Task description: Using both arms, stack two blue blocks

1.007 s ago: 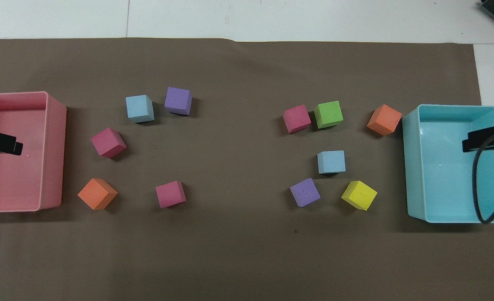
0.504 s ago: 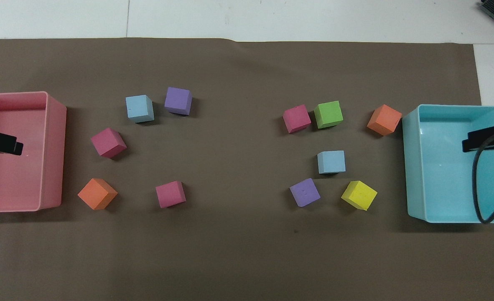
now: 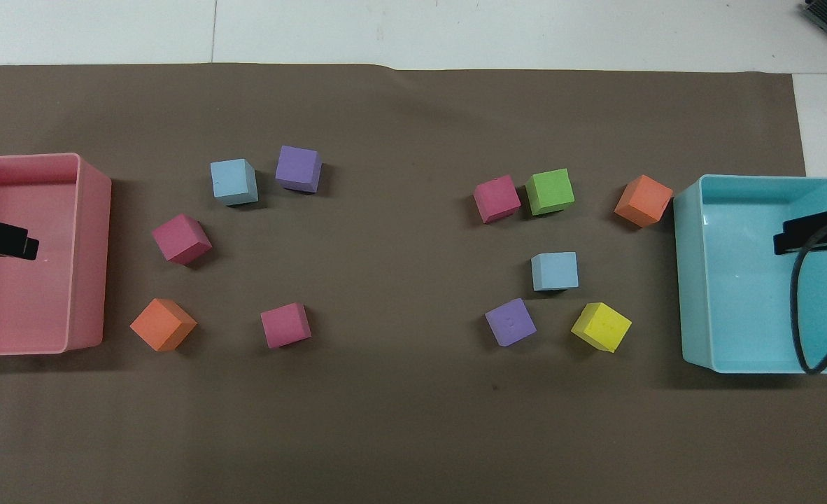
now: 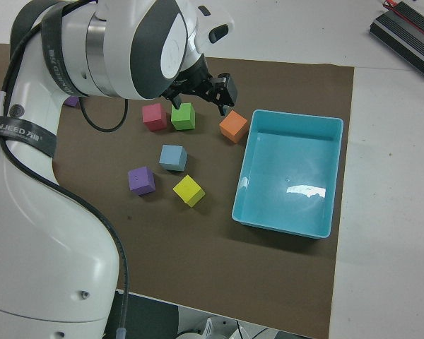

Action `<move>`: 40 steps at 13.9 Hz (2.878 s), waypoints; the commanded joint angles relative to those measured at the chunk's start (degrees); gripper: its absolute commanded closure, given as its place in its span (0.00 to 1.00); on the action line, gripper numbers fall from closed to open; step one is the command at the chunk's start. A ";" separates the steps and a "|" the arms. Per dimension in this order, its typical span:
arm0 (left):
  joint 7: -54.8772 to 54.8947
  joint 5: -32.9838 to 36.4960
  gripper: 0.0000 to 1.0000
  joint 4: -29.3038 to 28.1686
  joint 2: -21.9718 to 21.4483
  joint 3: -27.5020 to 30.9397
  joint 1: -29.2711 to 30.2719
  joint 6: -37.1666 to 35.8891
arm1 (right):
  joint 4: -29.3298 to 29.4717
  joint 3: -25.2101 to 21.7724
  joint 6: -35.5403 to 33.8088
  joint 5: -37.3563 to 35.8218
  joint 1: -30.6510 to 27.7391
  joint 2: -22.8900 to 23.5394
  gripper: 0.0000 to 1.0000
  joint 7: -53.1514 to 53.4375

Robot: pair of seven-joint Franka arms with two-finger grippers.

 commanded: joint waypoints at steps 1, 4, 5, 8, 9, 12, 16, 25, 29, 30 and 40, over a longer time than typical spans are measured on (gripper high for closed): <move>0.00 -0.36 0.00 0.18 -0.37 -0.18 0.47 -0.40 | 1.04 0.29 -1.12 0.24 -0.23 0.31 0.00 0.86; 0.00 -0.36 0.00 0.18 -0.37 -0.18 0.47 -0.40 | 1.04 0.29 -1.12 0.24 -0.23 0.40 0.00 0.94; 0.00 -0.36 0.00 0.18 -0.37 -0.27 0.30 -0.40 | 1.04 0.29 -1.12 0.24 -0.23 0.40 0.00 0.94; 0.00 -0.36 0.00 0.18 -0.46 -0.18 0.47 -0.49 | 1.04 0.29 -1.12 0.24 -0.23 0.31 0.00 0.86; 0.00 -0.36 0.00 0.18 -0.37 -0.18 0.47 -0.49 | 1.04 0.29 -1.12 0.15 -0.23 0.31 0.00 0.94; 0.00 -0.36 0.00 0.18 -0.37 -0.18 0.47 -0.49 | 1.04 0.29 -1.12 0.24 -0.23 0.31 0.00 0.94; 0.00 -0.36 0.00 0.18 -0.37 -0.27 0.47 -0.49 | 1.04 0.29 -1.12 0.24 -0.23 0.31 0.00 0.86; 0.00 -0.36 0.00 0.18 -0.37 -0.18 0.47 -0.49 | 1.04 0.29 -1.12 0.24 -0.23 0.40 0.00 0.94; 0.00 -0.36 0.00 0.18 -0.37 -0.18 0.47 -0.49 | 1.04 0.29 -1.12 0.15 -0.23 0.40 0.00 0.86; 0.00 -0.36 0.00 0.18 -0.37 -0.18 0.47 -0.49 | 1.04 0.29 -1.12 0.24 -0.23 0.31 0.00 0.86; 0.00 -0.36 0.00 0.18 -0.37 -0.18 0.47 -0.40 | -7.37 0.99 5.10 0.41 2.56 -1.27 0.00 0.85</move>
